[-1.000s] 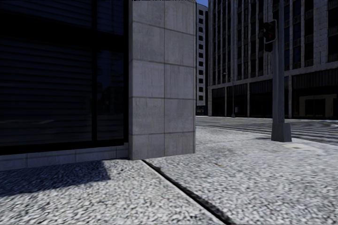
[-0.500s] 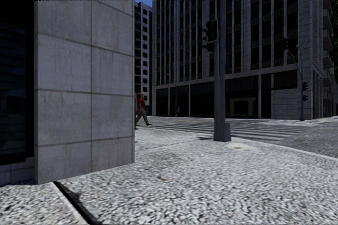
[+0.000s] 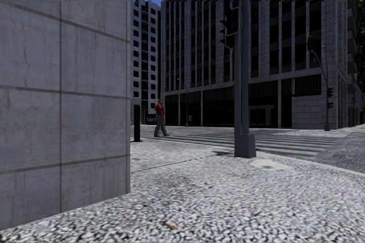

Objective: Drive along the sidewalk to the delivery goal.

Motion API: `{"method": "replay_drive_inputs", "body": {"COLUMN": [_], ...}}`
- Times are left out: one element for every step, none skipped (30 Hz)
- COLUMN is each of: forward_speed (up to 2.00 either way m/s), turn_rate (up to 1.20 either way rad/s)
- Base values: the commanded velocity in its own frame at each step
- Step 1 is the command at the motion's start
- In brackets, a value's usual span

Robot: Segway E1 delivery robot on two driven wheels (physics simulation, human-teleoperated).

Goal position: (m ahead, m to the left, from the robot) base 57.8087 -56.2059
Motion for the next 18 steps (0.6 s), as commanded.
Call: {"method": "replay_drive_inputs", "body": {"forward_speed": [1.34,1.34,1.34,1.34,1.34,1.34,1.34,1.34,1.34,1.34,1.34,1.34,1.34,1.34,1.34,1.34,1.34,1.34], "turn_rate": [-1.14,-1.14,-1.14,-1.06,-0.12,-0.02,-0.02,0.00,0.00,0.00,0.00,0.00,0.00,0.00,0.00,0.00,0.00,0.00]}}
